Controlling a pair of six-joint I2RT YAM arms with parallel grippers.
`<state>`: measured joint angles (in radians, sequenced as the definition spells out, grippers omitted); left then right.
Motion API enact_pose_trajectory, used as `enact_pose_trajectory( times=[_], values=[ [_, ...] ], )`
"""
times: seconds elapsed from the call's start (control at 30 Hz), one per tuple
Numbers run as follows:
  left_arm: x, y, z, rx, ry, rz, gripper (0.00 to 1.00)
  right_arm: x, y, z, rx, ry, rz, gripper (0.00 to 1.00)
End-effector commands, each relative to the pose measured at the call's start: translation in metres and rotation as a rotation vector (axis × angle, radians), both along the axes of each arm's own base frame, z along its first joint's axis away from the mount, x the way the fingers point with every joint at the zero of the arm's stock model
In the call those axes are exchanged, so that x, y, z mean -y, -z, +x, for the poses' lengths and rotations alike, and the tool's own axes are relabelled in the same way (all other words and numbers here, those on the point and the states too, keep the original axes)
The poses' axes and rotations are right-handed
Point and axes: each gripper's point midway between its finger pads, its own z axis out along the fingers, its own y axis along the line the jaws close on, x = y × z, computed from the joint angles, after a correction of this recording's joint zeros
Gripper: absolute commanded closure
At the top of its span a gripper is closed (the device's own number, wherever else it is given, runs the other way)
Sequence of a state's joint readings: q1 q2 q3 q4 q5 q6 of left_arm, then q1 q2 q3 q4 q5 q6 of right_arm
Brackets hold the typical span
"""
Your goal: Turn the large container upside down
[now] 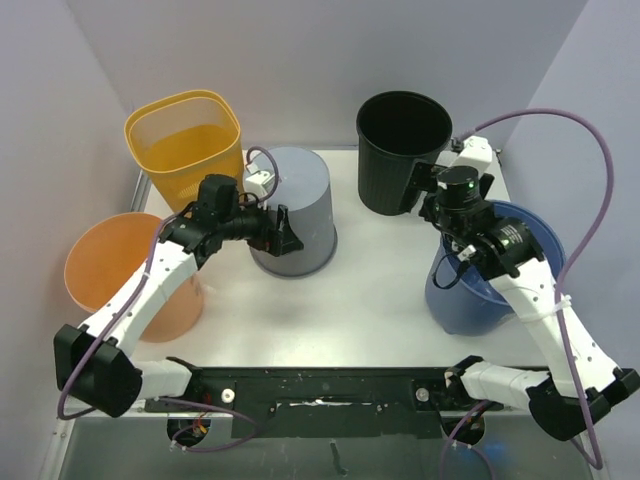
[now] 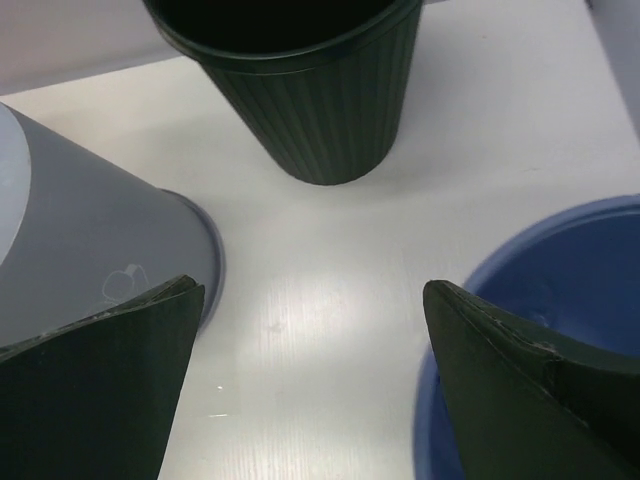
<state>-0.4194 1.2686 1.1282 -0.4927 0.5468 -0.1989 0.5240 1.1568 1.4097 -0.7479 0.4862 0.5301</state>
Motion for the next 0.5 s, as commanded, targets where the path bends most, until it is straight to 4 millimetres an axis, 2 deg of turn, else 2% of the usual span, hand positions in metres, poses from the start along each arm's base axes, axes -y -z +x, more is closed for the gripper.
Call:
enact_pose_trajectory(
  times=[0.0, 0.07, 0.13, 0.3, 0.47],
  values=[
    [0.024, -0.032, 0.04, 0.114, -0.009, -0.101, 0.15, 0.05, -0.038, -0.031, 0.05, 0.147, -0.067, 0.02],
    [0.031, -0.027, 0.057, 0.106, -0.021, -0.104, 0.15, 0.061, -0.04, -0.044, 0.032, 0.162, -0.089, 0.02],
    [0.035, -0.026, 0.078, 0.122, -0.052, -0.096, 0.15, 0.063, -0.036, -0.056, 0.007, 0.14, -0.091, 0.02],
    [0.039, -0.021, 0.133, 0.158, -0.146, -0.053, 0.15, 0.059, -0.009, -0.077, -0.129, 0.059, -0.121, 0.02],
    [0.043, -0.007, 0.18, 0.145, -0.235, -0.033, 0.15, 0.056, 0.015, -0.092, -0.26, 0.002, -0.151, 0.02]
  ],
)
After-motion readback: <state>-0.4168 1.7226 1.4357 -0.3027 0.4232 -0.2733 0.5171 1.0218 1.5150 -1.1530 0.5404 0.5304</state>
